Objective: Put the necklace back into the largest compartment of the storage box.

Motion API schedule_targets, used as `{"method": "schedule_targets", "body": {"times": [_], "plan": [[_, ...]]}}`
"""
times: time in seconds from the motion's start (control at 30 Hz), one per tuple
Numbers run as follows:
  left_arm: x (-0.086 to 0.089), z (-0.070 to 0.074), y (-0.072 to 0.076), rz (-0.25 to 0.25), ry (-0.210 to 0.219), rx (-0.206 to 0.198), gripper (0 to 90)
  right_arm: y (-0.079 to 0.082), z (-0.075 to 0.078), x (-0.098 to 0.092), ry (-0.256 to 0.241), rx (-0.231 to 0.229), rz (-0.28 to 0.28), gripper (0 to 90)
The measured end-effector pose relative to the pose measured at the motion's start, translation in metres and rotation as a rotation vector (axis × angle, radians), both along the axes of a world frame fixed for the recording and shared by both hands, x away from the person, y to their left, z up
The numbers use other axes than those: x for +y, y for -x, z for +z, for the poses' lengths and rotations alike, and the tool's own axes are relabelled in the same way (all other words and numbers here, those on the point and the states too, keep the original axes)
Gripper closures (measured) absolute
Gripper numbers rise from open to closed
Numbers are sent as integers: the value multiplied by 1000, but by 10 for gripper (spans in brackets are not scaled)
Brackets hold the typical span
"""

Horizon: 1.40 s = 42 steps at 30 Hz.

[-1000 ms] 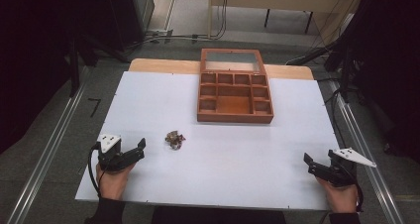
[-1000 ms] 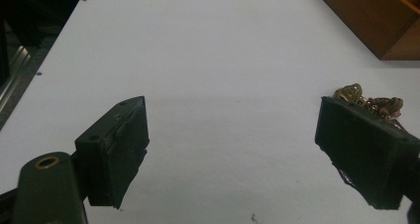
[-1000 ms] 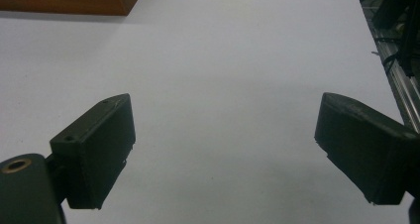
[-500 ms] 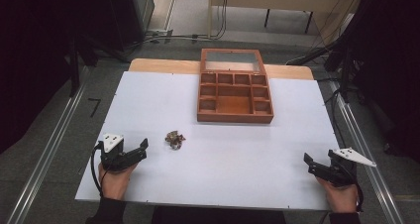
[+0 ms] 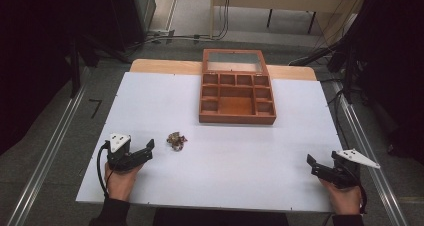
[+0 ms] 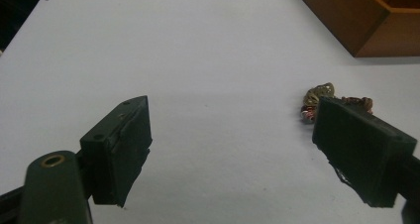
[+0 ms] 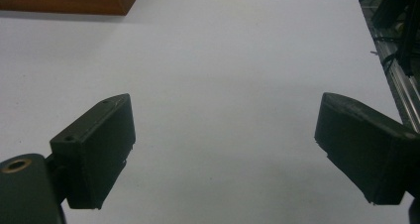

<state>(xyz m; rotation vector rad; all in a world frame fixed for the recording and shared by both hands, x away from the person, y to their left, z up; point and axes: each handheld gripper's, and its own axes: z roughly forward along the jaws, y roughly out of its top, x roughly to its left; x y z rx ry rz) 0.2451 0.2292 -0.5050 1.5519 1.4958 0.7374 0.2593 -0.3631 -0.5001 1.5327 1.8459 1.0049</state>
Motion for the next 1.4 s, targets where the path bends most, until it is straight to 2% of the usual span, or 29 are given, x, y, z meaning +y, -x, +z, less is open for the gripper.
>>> {"method": "schedule_targets", "body": {"times": [0.23, 0.67, 0.83, 1.2, 1.4], "plan": [[-5, 0, -4, -21, 10, 4, 183, -1, -1, 0, 3, 1, 2, 69], [-23, 0, -12, -71, -6, 7, 228, -2, -1, 1, 7, 7, 7, 69], [-31, -1, -15, -89, -10, 21, 251, -2, -1, 1, 6, 9, 6, 68], [-40, -2, -20, -110, -12, 28, 292, -2, -1, 2, 4, 13, 6, 69], [-47, -2, -21, -120, -22, 31, 358, -2, -1, 3, 3, 13, 8, 69]]}}
